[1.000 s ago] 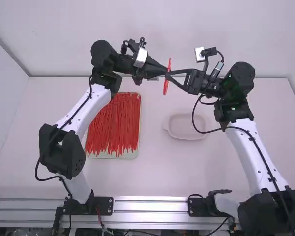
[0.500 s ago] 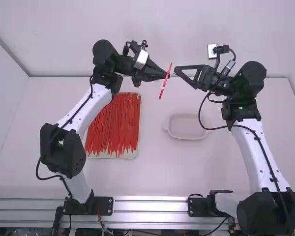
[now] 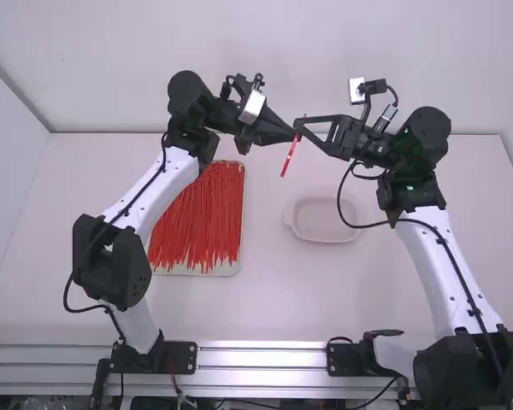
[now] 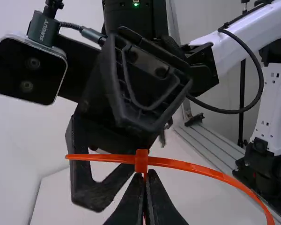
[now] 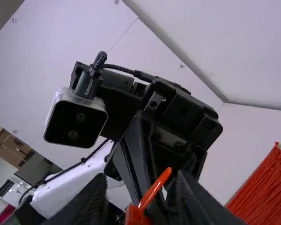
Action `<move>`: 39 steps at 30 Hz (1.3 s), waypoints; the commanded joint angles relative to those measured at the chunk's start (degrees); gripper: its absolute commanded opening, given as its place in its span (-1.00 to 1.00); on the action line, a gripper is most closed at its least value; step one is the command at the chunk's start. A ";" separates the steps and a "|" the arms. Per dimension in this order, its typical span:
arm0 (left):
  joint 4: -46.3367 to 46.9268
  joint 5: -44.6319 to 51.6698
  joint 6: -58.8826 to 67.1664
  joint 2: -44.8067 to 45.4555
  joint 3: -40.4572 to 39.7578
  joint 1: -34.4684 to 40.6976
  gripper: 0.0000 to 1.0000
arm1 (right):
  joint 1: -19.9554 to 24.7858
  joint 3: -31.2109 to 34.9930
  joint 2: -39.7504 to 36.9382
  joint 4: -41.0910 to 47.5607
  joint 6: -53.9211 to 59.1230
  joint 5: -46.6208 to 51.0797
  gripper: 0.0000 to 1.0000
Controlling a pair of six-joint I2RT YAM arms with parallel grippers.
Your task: Fasten the cable tie
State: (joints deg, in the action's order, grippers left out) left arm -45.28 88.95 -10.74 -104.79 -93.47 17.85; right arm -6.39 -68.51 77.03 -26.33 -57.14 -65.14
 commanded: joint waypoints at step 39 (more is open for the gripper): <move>2.80 0.61 2.12 0.48 5.25 1.99 -0.96 | 0.35 -1.60 0.13 -10.36 -5.18 0.92 -1.00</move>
State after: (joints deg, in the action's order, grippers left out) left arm -43.05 86.19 -9.96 -103.88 -90.72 18.35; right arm -5.98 -68.49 78.67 -34.06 -60.05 -66.08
